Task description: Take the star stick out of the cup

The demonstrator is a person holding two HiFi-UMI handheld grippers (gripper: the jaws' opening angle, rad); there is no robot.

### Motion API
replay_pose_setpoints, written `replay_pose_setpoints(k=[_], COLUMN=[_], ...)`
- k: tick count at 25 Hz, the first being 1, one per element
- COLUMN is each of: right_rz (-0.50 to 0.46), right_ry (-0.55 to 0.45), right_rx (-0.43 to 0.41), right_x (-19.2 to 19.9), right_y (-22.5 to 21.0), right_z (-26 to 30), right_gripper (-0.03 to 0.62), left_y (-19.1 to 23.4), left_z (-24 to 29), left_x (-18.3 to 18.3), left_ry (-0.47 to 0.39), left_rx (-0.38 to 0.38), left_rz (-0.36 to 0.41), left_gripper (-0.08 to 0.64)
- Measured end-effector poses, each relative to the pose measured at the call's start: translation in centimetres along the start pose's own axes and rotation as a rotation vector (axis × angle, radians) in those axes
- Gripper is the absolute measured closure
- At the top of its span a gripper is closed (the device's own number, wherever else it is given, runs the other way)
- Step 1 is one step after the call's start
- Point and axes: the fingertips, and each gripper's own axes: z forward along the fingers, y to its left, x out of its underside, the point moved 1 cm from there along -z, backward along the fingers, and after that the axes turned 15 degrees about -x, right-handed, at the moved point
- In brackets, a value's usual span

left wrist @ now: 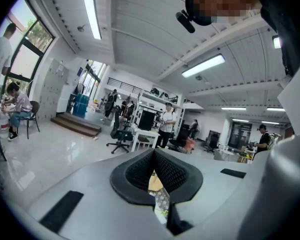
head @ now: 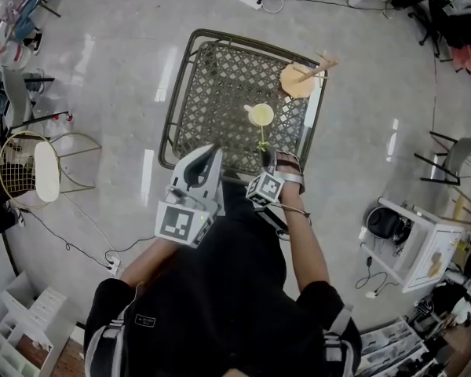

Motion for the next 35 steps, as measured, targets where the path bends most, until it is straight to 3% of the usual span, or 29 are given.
replay_pose_setpoints(k=[10,21,35], right_rz=[0.022,0.147,0.523], right_ry=[-0.015,-0.082,-0.273], right_rx=[0.023,0.067,0.114], right_x=[0.1,-0.1,-0.3], right_y=[-0.9,-2.0,-0.5], right_z=[0.3,-1.6,-8.1], right_gripper=[0.569,0.572,0.572], left_y=[0.5,0.8,1.2], left_z=[0.4,-0.8,-7.3], left_x=[0.4,-0.1,-1.3], left_ry=[0.01,-0.014,-0.09], left_rx=[-0.03,-0.062,-0.047], left_rz=[-0.01,-0.021,-0.031], left_gripper=[0.544,0.544,0.544])
